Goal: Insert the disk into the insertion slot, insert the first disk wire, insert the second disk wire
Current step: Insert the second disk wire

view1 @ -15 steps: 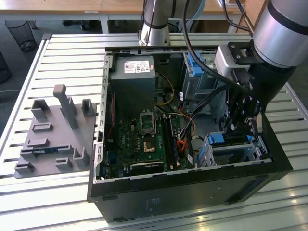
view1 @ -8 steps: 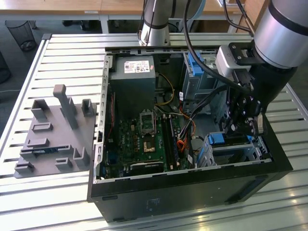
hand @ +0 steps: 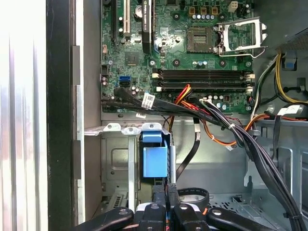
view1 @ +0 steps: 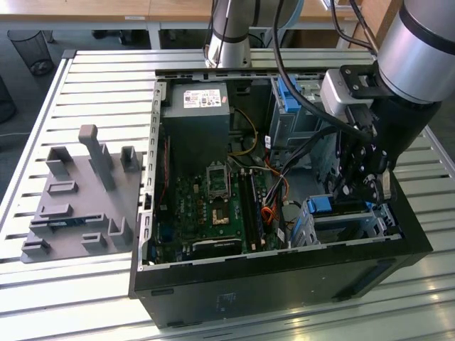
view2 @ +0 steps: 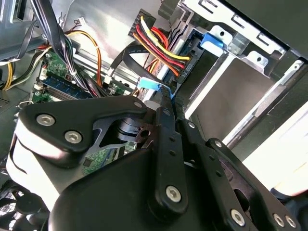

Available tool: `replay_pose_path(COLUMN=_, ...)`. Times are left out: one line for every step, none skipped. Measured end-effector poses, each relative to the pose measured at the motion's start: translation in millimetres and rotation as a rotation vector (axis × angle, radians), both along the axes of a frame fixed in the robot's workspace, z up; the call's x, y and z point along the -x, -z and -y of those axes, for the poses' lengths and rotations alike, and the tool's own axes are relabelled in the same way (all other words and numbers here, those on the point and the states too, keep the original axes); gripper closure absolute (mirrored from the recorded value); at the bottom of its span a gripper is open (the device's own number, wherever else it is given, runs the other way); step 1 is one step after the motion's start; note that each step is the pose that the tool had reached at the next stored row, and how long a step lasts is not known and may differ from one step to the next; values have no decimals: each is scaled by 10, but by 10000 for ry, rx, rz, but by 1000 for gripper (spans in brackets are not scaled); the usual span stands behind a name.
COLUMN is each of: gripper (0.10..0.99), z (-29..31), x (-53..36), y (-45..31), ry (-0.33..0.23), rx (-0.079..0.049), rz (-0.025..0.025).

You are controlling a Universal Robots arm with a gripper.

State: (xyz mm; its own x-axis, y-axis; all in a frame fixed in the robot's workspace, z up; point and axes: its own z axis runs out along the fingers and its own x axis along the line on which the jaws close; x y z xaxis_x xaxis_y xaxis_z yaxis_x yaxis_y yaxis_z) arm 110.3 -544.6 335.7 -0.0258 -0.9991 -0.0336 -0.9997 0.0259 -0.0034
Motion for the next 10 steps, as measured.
replay_pose_path(gripper=945, z=1, x=-2, y=1, ry=0, rx=-1, rz=0)
replay_pose_path(gripper=945, z=2, x=-2, y=2, ry=1, rx=-1, rz=0)
replay_pose_path(gripper=945, z=4, x=-4, y=5, ry=0, rx=0, rz=0)
replay_pose_path(gripper=945, z=5, x=-5, y=7, ry=0, rx=1, rz=0)
replay_pose_path(gripper=945, z=5, x=-6, y=7, ry=0, rx=2, rz=0)
replay_pose_path(gripper=945, z=5, x=-6, y=9, ry=0, rx=2, rz=0)
replay_pose_path(gripper=945, z=5, x=-7, y=11, ry=0, rx=0, rz=0)
replay_pose_path(gripper=945, z=5, x=-8, y=13, ry=-1, rx=0, rz=0)
replay_pose_path(gripper=945, z=5, x=-9, y=15, ry=-1, rx=1, rz=0)
replay_pose_path(gripper=945, z=5, x=-10, y=16, ry=-1, rx=1, rz=0)
